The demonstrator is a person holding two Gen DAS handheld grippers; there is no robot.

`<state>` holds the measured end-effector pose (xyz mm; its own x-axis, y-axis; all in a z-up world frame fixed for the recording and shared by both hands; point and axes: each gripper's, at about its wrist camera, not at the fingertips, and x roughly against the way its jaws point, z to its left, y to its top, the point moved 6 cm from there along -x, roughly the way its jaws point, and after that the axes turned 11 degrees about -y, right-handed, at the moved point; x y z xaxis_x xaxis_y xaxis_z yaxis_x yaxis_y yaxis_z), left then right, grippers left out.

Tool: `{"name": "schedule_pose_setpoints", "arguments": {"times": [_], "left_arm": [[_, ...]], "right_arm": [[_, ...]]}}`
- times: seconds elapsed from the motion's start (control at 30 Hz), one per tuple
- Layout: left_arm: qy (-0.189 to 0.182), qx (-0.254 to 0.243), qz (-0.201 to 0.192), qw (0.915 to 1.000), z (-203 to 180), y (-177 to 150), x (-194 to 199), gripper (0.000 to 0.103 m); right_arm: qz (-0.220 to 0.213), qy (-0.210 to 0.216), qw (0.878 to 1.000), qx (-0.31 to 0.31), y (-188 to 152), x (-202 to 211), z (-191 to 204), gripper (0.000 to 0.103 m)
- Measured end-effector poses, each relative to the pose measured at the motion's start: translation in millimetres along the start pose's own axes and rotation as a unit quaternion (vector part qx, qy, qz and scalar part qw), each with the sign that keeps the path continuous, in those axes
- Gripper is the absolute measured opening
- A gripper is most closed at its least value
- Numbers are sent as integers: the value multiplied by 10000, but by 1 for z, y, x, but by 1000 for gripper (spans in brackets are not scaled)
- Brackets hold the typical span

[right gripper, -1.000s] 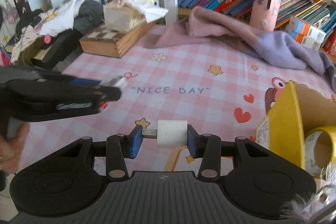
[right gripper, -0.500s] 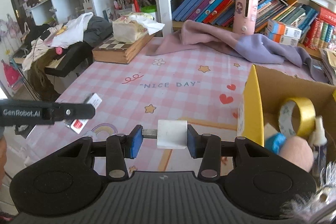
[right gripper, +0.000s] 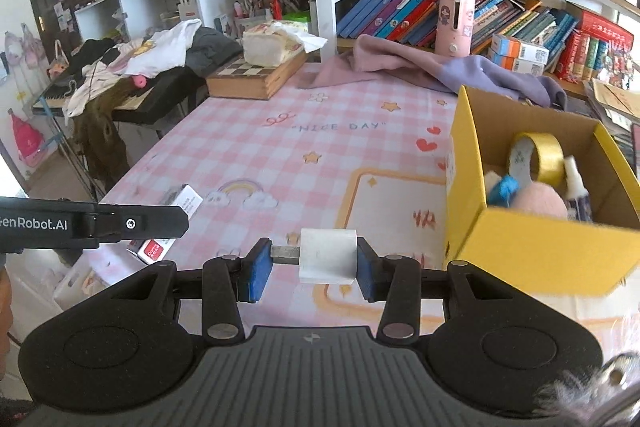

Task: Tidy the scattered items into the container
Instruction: 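Lift the white block and card and carry them toward the yellow box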

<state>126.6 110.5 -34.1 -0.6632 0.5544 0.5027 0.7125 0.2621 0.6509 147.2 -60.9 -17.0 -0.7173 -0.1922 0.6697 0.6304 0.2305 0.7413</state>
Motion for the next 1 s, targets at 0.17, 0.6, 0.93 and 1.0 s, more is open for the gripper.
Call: {"name": "schedule_pose_setpoints", "arguments": {"times": [0.17, 0.6, 0.93, 1.0], "left_arm": [[-60, -28, -48, 10000, -10, -11, 12, 28], [-783, -447, 432, 9950, -57, -36, -7, 28], [-1277, -518, 801, 9872, -81, -54, -24, 28], [-1374, -519, 942, 9847, -86, -59, -30, 28]], "right_arm": [[-26, -129, 9998, -147, -14, 22, -5, 41], [-5, -839, 9939, -712, -53, 67, -44, 41], [72, -1353, 9850, -1071, -80, 94, -71, 41], [130, -1468, 9826, -1130, -84, 98, -76, 41]]}}
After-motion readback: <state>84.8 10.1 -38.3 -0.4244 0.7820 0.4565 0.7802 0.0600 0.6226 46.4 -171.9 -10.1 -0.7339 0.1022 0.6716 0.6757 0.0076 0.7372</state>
